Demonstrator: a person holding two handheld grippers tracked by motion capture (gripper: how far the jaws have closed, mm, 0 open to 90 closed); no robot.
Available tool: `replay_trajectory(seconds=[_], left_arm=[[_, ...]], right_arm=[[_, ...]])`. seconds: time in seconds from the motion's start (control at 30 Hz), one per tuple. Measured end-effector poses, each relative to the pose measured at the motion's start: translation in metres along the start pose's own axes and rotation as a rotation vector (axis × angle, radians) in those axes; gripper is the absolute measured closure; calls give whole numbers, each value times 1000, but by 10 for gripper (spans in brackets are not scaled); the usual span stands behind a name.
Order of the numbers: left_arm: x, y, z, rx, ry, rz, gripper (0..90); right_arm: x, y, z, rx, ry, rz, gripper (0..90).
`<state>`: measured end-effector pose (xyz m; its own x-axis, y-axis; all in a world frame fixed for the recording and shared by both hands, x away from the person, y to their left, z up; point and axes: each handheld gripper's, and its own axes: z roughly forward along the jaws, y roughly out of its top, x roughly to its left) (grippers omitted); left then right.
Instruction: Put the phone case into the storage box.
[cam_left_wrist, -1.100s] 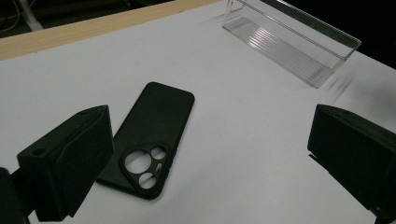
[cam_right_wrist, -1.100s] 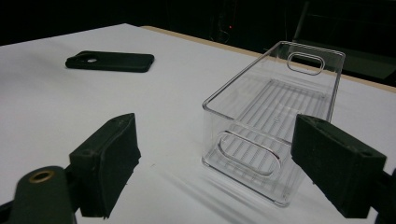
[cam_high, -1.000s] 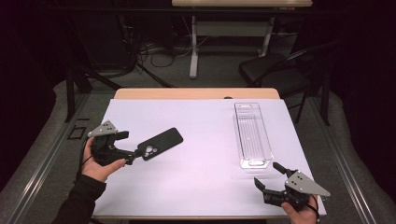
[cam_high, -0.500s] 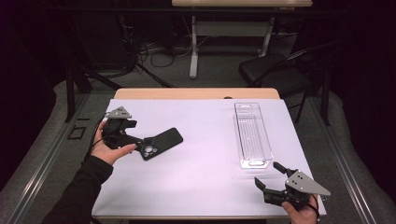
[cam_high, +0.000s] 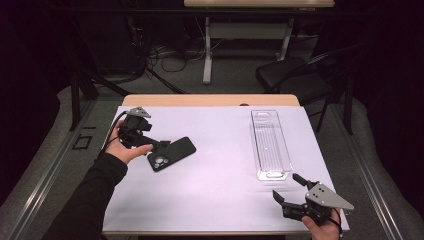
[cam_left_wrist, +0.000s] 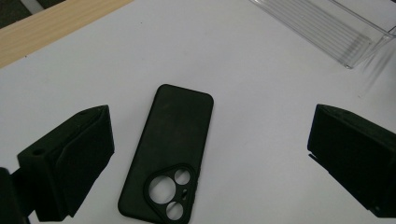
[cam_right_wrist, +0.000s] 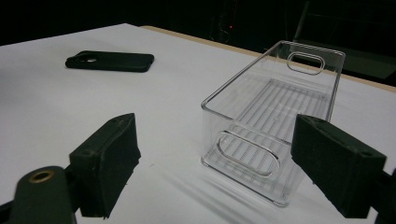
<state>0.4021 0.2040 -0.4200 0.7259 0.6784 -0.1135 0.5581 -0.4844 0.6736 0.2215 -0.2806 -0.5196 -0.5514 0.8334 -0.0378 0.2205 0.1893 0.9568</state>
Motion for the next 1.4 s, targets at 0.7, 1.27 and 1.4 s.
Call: replay_trajectory(seconds=[0.7, 1.27, 1.4], left_arm=[[15, 21, 22, 195, 66, 79, 16], [28, 33, 45, 290, 54, 83, 49], [29, 35, 49, 296, 55, 88, 69]], right_arm=[[0, -1, 1, 2, 3, -2, 144], [0, -2, 3, 8, 17, 1, 144], [0, -2, 3, 8, 17, 9, 144]])
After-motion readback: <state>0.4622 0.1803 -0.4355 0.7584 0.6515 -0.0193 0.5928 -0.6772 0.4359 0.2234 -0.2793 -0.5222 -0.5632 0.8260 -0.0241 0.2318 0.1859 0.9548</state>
